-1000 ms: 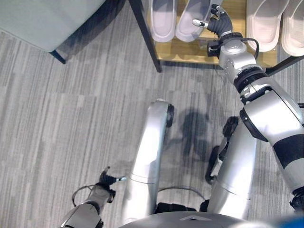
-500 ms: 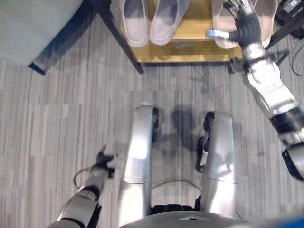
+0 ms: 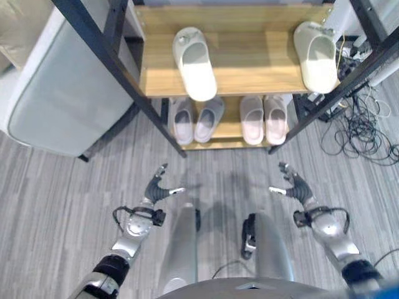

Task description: Arrange the slippers neatly on the shoe rack.

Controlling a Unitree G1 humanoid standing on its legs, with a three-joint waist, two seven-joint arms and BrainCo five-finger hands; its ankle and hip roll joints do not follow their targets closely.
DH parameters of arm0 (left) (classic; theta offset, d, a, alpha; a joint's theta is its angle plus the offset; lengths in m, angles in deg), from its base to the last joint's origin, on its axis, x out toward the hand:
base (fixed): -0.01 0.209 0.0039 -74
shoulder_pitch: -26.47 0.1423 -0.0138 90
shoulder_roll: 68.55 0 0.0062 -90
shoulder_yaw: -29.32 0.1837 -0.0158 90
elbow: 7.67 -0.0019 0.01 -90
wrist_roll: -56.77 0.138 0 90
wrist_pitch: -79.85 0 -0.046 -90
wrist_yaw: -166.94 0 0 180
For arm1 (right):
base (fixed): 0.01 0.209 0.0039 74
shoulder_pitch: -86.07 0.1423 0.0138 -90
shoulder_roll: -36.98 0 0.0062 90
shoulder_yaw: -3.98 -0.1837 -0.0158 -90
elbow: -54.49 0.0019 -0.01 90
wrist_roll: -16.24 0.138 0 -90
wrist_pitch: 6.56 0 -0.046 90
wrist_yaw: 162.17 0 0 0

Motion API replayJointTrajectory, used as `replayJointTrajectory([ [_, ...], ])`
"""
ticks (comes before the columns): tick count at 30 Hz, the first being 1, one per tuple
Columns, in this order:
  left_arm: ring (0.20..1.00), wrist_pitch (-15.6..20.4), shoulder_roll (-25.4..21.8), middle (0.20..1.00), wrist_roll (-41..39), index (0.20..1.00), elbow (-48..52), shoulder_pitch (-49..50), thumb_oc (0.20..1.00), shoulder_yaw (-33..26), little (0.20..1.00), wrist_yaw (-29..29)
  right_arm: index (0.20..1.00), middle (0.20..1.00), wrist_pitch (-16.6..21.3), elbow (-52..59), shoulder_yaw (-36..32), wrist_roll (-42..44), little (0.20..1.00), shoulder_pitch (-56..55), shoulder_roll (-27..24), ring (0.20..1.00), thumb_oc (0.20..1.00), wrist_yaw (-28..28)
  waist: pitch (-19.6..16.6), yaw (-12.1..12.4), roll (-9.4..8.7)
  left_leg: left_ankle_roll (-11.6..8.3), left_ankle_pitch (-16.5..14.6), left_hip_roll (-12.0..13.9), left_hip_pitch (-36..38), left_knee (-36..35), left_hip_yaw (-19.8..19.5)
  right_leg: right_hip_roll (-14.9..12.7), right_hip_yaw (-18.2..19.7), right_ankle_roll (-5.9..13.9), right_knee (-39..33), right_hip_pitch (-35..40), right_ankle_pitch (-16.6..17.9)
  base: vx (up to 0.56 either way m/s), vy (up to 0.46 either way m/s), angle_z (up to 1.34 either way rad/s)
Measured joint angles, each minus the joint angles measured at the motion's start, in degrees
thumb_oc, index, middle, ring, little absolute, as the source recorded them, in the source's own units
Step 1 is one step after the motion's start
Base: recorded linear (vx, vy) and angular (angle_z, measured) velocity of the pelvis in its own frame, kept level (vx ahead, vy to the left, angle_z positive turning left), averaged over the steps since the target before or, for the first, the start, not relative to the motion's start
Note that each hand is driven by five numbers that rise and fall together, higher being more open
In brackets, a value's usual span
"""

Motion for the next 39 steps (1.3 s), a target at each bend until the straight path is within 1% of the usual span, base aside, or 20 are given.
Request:
replayJointTrajectory([
  [1,1.0,0.81,0.23,1.0,0.89,1.0,0.29,1.28,1.0,0.87,1.0,1.0,1.0,1.0,-1.03,-3.82,0.87,-1.33,1.0,-1.81,0.29,1.0,1.0,-0.25,-0.61,0.18,-0.2,0.19,4.46,-0.32,7.33,-8.91,0.27,-0.03,-1.44,0.21,-8.07,6.82,5.05,0.22,0.005,0.19],
  [2,1.0,2.19,0.25,1.0,1.28,1.0,1.14,2.57,1.0,0.99,1.0,1.74,1.0,1.0,-0.57,-9.52,1.7,-3.37,1.0,-3.48,-0.54,1.0,1.0,-0.2,-2.74,0.89,0.06,0.83,6.24,-0.38,15.84,-19.79,1.34,-0.42,-3.38,0.67,-18.89,14.21,7.91,0.29,-0.013,0.01],
  [4,1.0,2.84,-0.66,1.0,1.45,1.0,0.48,0.95,1.0,1.26,1.0,2.09,1.0,1.0,-1.05,-13.66,1.71,-4.26,1.0,-2.79,-0.76,1.0,1.0,-0.94,-3.8,0.74,-0.65,1.42,6.25,-0.5,17.97,-21.0,2.07,-0.62,-3.54,2.49,-22.67,17.0,9.09,0.24,-0.035,-0.09],
  [6,1.0,2.24,-0.89,1.0,1.77,1.0,0.47,0.04,1.0,2.3,1.0,3.84,1.0,1.0,-1.35,-18.0,1.12,-5.32,1.0,-2.43,0.15,1.0,1.0,-1.23,-3.79,0.93,0.4,1.39,8.3,-0.18,21.69,-25.09,1.94,0.38,-4.67,2.62,-30.28,22.89,13.38,0.14,-0.085,-0.11],
  [7,1.0,5.75,0.07,1.0,1.89,1.0,3.46,5.73,1.0,3.11,1.0,4.47,1.0,1.0,-0.9,-25.12,0.05,-5.34,1.0,-0.79,1.99,1.0,1.0,-2.54,-3.8,0.56,0.56,0.83,10.74,-0.1,25.81,-30.8,2.3,1.44,-5.12,2.07,-38.02,27.74,17.67,0.1,-0.102,-0.15],
  [8,1.0,6.7,0.18,1.0,1.99,1.0,3.53,8.18,1.0,4.55,1.0,4.77,1.0,1.0,-1.4,-28.48,-0.14,-5.28,1.0,-0.1,2.85,1.0,1.0,-3.26,-3.93,0.41,0.57,0.65,11.77,-0.17,27.89,-33.06,2.1,1.72,-5.65,2.2,-41.4,30.17,19.33,0.15,-0.131,-0.01],
  [9,1.0,6.42,2.7,1.0,4.21,1.0,-1.99,10.65,1.0,9.89,1.0,6.65,1.0,1.0,-2.2,-29.37,0.73,-5.28,1.0,-1.63,2.79,1.0,1.0,-3.41,-4.19,1.09,1.18,0.65,12.06,-0.04,29.31,-35.25,1.88,2.11,-5.87,2.29,-43.89,31.81,19.96,0.27,-0.208,0.18],
  [10,1.0,3.94,2.16,1.0,5.31,1.0,-3.4,10.59,1.0,15.03,1.0,9.34,1.0,1.0,-1.98,-28.54,0.52,-5.29,1.0,-2.4,4.6,1.0,1.0,-3.41,-4.33,1.3,0.65,0.59,14.98,-0.39,32.39,-41.01,2.0,2.35,-5.98,2.55,-49.33,34.79,21.73,0.2,-0.145,0.1],
  [11,1.0,3.99,1.42,1.0,5.69,1.0,-0.82,10.07,1.0,16.02,1.0,10.57,1.0,1.0,-1.88,-28.75,0.73,-5.32,1.0,-1.65,5.17,1.0,1.0,-3.39,-4.36,1.28,0.68,0.57,16.33,-0.36,33.77,-43.08,2.19,2.56,-5.94,2.33,-51.17,35.86,22.8,0.14,-0.108,-0.03],
  [13,1.0,3.95,-2.02,1.0,5.56,1.0,9.33,9.93,1.0,17.74,1.0,12.29,1.0,1.0,-1.86,-28.33,0.71,-5.37,1.0,-1.52,5.32,1.0,1.0,-3.48,-4.89,1.14,1.32,0.4,17.13,0.0,36.72,-45.72,3.09,3.04,-5.29,2.41,-52.24,37.68,23.32,0.03,-0.05,-0.23],
  [14,1.0,5.49,-3.05,1.0,5.3,1.0,14.44,9.98,1.0,17.75,1.0,13.62,1.0,1.0,-1.87,-28.1,0.75,-5.37,1.0,-2.02,5.03,1.0,1.0,-3.58,-6.14,1.06,1.67,0.3,17.33,0.26,38.19,-47.18,3.42,3.36,-4.81,2.41,-52.24,38.27,23.32,0.04,-0.061,-0.26],
  [16,1.0,5.33,-3.28,1.0,2.67,1.0,19.57,8.26,1.0,17.16,1.0,15.84,1.0,1.0,-2.16,-28.03,0.71,-5.37,1.0,-2.38,4.92,1.0,1.0,-4.05,-7.81,0.32,2.85,0.09,18.4,0.62,40.41,-49.98,3.84,3.64,-4.32,2.43,-52.27,38.72,23.3,0.03,-0.051,-0.16],
  [19,1.0,3.67,-4.09,1.0,-2.25,1.0,26.75,6.15,1.0,17.89,1.0,20.32,1.0,1.0,-2.64,-28.11,0.79,-5.33,1.0,-2.74,5.45,1.0,1.0,-4.13,-8.46,-0.4,2.9,0.08,18.48,0.99,41.39,-49.94,5.6,3.79,-2.51,2.44,-52.49,38.76,23.39,0.05,-0.083,-0.28],
  [22,1.0,3.68,-3.09,1.0,-3.9,1.0,28.29,3.8,1.0,20.8,1.0,23.17,1.0,1.0,-3.38,-28.13,0.82,-5.35,1.0,-3.73,5.82,1.0,1.0,-4.06,-8.7,-1.51,3.1,0.03,18.42,1.14,41.87,-50.23,6.24,4.01,-1.52,2.65,-52.59,38.56,23.27,0.07,-0.077,-0.17],
  [26,1.0,3.69,-2.05,1.0,-2.69,1.0,28.24,2.09,1.0,22.7,1.0,23.3,1.0,1.0,-3.73,-28.04,0.89,-5.35,1.0,-4.97,6.32,1.0,1.0,-3.98,-8.87,-2.4,3.76,0.0,18.47,1.2,41.93,-50.22,6.56,4.16,-0.85,2.5,-52.59,38.39,23.73,0.04,-0.06,-0.1],
  [30,1.0,4.04,-0.01,1.0,4.38,1.0,26.88,-4.73,1.0,22.56,1.0,17.12,1.0,1.0,-3.9,-25.84,1.1,-5.35,1.0,-6.69,6.13,1.0,1.0,-4.05,-8.91,-3.46,4.94,0.08,18.53,1.24,41.4,-49.94,7.59,4.17,0.16,2.64,-52.6,37.21,23.97,0.05,-0.064,-0.1],
  [35,1.0,4.5,3.97,1.0,13.48,1.0,15.7,-15.61,1.0,20.19,1.0,8.22,1.0,1.0,-3.77,-22.65,0.98,-5.34,1.0,-7.14,5.55,1.0,1.0,-4.57,-8.08,-6.38,7.78,0.28,18.76,1.19,39.43,-49.93,8.32,4.05,0.66,2.69,-52.59,34.83,24.8,-0.05,0.003,-0.08],
  [37,1.0,3.71,3.21,1.0,17.12,1.0,12.91,-20.64,1.0,18.06,1.0,4.85,1.0,1.0,-3.52,-21.64,0.92,-5.33,1.0,-6.64,3.79,1.0,1.0,-4.63,-7.44,-7.18,9.5,0.45,19.39,0.94,36.82,-49.93,8.66,3.84,0.86,2.77,-52.55,32.23,25.71,-0.03,0.019,-0.15],
  [38,1.0,3.38,1.74,1.0,19.57,1.0,12.93,-23.25,1.0,14.24,1.0,1.63,1.0,1.0,-3.5,-21.32,0.55,-5.32,1.0,-6.55,1.49,1.0,1.0,-4.73,-6.58,-7.87,10.91,0.61,19.78,0.85,35.58,-49.93,9.76,3.72,1.49,2.71,-52.26,30.65,26.49,-0.01,0.001,-0.23],
  [39,1.0,2.93,1.28,1.0,20.49,1.0,12.97,-23.87,1.0,13.07,1.0,0.37,1.0,1.0,-3.45,-21.6,0.44,-5.32,1.0,-7.32,0.77,1.0,1.0,-4.77,-6.56,-8.09,11.1,0.54,19.85,0.87,35.71,-49.92,9.96,3.74,1.7,2.7,-52.27,30.62,26.51,0.0,-0.004,-0.21],
])
